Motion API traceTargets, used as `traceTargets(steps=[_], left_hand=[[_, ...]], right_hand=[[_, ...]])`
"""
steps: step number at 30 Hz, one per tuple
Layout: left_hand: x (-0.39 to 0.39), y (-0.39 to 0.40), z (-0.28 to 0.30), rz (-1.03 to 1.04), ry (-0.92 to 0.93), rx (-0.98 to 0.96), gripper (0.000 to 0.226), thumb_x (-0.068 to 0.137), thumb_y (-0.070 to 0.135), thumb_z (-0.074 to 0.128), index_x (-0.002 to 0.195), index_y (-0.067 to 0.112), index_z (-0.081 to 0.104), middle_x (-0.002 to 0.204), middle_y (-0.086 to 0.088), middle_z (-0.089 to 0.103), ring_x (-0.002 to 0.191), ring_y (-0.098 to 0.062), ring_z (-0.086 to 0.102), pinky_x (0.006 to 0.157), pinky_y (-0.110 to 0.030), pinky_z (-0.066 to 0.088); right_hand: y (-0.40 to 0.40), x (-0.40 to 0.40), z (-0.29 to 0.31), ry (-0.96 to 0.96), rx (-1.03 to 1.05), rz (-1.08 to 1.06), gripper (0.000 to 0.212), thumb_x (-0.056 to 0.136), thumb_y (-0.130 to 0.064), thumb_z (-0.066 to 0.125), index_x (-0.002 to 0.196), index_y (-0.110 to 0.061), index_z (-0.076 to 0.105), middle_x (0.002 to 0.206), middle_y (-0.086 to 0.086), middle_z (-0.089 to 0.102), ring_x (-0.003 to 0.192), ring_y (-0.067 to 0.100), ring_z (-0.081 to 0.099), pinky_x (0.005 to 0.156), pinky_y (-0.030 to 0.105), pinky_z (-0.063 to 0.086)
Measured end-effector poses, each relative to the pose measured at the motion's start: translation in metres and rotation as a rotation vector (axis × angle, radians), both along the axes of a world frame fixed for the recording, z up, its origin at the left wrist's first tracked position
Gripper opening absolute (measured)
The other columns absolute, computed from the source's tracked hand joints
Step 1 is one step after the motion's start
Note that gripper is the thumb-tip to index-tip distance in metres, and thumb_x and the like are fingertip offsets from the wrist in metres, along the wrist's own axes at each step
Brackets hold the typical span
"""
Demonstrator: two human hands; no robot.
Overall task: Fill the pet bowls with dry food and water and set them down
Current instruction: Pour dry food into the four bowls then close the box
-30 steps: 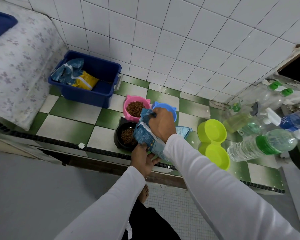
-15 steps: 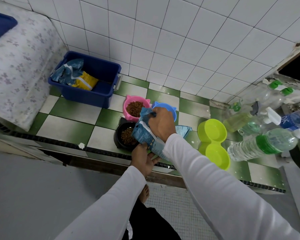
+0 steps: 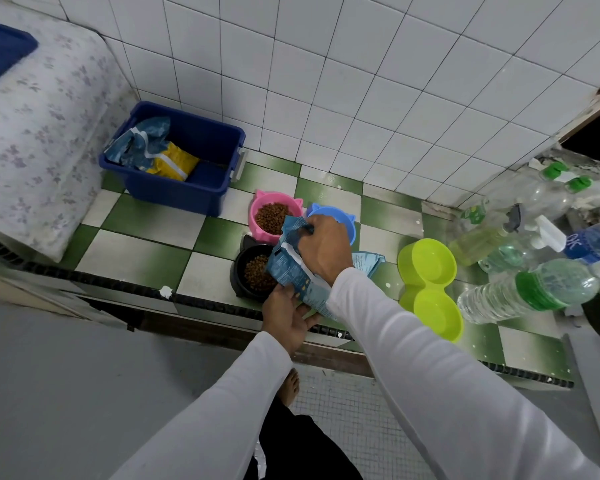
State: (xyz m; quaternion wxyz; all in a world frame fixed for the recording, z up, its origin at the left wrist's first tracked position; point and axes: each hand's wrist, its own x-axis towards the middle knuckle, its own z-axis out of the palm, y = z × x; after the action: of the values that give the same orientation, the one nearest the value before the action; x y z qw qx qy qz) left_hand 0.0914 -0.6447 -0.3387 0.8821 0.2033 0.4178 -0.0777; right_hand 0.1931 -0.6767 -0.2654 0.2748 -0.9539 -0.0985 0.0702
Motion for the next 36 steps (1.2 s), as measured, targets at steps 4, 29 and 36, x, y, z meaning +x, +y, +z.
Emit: traceTargets(steps=[4, 29, 36], left_hand=[[0.0006, 0.0018, 0.0011, 0.021, 0.012, -0.024, 0.025, 0.107, 0.020, 0.047, 0.127, 0.020, 0.062, 0.119, -0.014, 0.069, 0.108, -0.033, 0.066, 0.078, -0.049, 0.056], [-0.0033, 0.0068, 0.0054, 0.011, -0.020, 0.006, 0.018, 0.107, 0.017, 0.051, 0.119, 0.021, 0.063, 0.118, -0.013, 0.068, 0.107, -0.033, 0.065, 0.085, -0.052, 0.057], [-0.0033, 0.0043, 0.0074, 0.022, 0.007, -0.020, 0.018, 0.107, 0.017, 0.052, 0.122, 0.017, 0.061, 0.114, -0.014, 0.068, 0.107, -0.034, 0.065, 0.077, -0.051, 0.057]], right_hand=[[0.0030, 0.0013, 0.0021, -0.002, -0.004, 0.000, 0.017, 0.089, -0.018, 0.059, 0.090, -0.006, 0.071, 0.080, 0.013, 0.071, 0.072, 0.030, 0.064, 0.071, 0.039, 0.056], [0.0023, -0.0029, 0.0043, 0.005, -0.007, 0.004, 0.017, 0.091, -0.015, 0.056, 0.080, -0.005, 0.064, 0.077, 0.012, 0.068, 0.068, 0.028, 0.056, 0.066, 0.035, 0.045], [0.0019, -0.0028, 0.0084, 0.020, 0.008, 0.013, 0.014, 0.092, -0.015, 0.056, 0.081, -0.009, 0.063, 0.080, 0.011, 0.068, 0.070, 0.028, 0.059, 0.066, 0.031, 0.044]])
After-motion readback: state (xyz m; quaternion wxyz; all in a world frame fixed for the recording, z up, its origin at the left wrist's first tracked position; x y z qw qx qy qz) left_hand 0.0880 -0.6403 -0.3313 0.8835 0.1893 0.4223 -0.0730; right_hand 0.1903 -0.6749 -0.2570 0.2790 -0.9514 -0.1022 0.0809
